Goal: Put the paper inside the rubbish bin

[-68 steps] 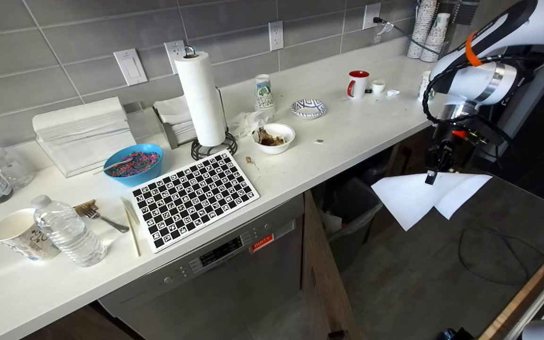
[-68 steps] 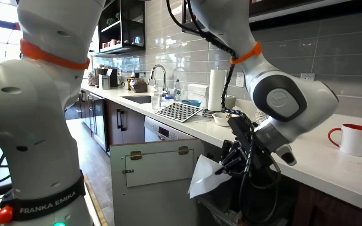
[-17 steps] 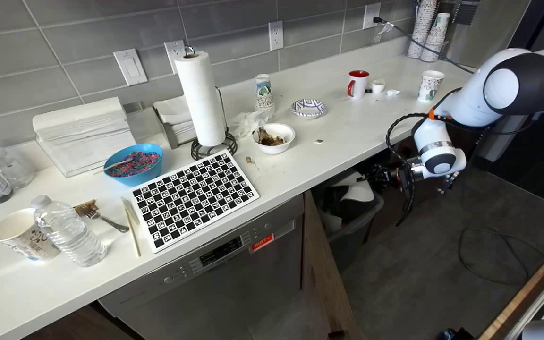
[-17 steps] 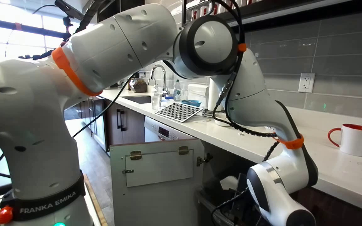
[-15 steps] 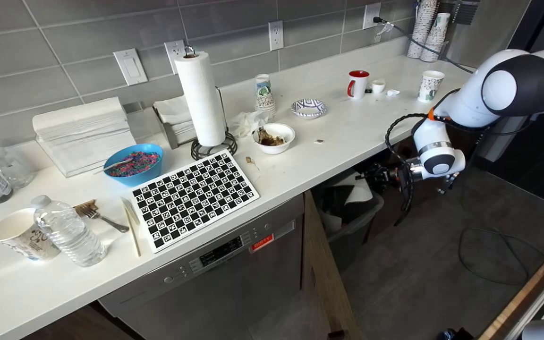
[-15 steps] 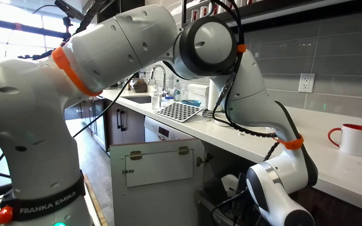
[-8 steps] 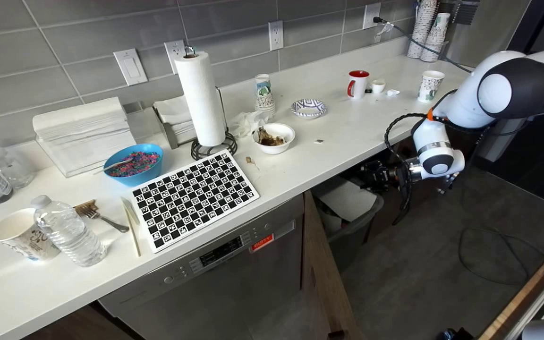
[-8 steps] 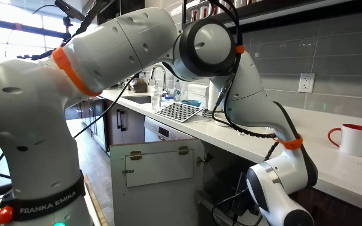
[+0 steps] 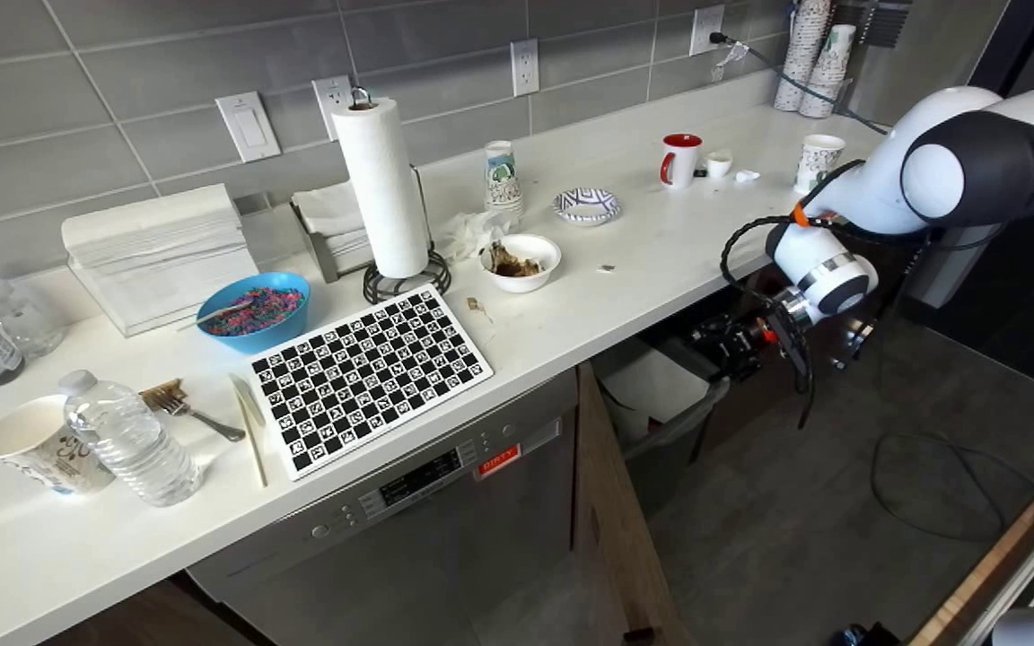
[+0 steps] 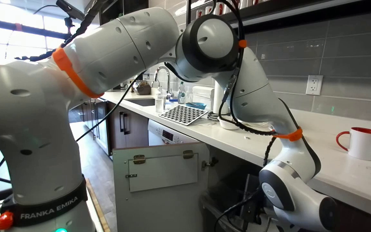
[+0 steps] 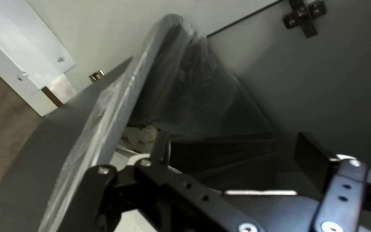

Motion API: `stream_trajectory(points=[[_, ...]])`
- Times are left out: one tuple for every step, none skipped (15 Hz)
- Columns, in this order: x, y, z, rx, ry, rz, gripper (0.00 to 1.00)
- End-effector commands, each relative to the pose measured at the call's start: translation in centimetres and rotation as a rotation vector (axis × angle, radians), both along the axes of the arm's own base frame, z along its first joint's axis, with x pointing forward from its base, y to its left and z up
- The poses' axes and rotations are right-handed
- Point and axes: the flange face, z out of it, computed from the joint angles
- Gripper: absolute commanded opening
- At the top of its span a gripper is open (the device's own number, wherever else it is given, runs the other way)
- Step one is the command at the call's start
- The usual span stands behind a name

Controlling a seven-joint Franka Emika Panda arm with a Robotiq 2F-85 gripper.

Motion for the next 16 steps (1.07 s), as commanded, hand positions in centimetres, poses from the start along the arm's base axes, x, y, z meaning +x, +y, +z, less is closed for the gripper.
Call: stream_trajectory(points=[[-0.9, -0.3, 2.7, -0.051, 0.140, 0.138, 1.00], [-1.1, -0.3, 3.6, -0.068, 0.171, 0.184, 1.00], [-1.2, -0.3, 4.7, -0.092, 0.203, 0.227, 1.00], [-1.3, -0.3, 5.7, -0.124, 0.234, 0.266, 1.00], [-1.4, -0.2, 7.1, -0.157, 0.258, 0.310, 1.00], [-1.3, -0.1, 8.5, -0.196, 0.275, 0.354, 1.00], [-1.2, 0.0, 9.8, -0.235, 0.285, 0.403, 1.00], [-1.0, 0.2, 11.2, -0.272, 0.283, 0.457, 1.00], [-0.9, 0.5, 12.7, -0.310, 0.275, 0.515, 1.00], [-0.7, 0.7, 14.0, -0.349, 0.267, 0.568, 1.00], [-0.6, 1.0, 15.3, -0.386, 0.255, 0.622, 1.00], [-0.4, 1.2, 16.7, -0.422, 0.243, 0.674, 1.00], [-0.3, 1.6, 18.0, -0.460, 0.227, 0.722, 1.00], [-0.2, 1.9, 19.4, -0.494, 0.202, 0.766, 1.00], [0.0, 2.3, 20.6, -0.522, 0.169, 0.807, 1.00], [0.3, 2.7, 21.8, -0.548, 0.129, 0.837, 1.00]])
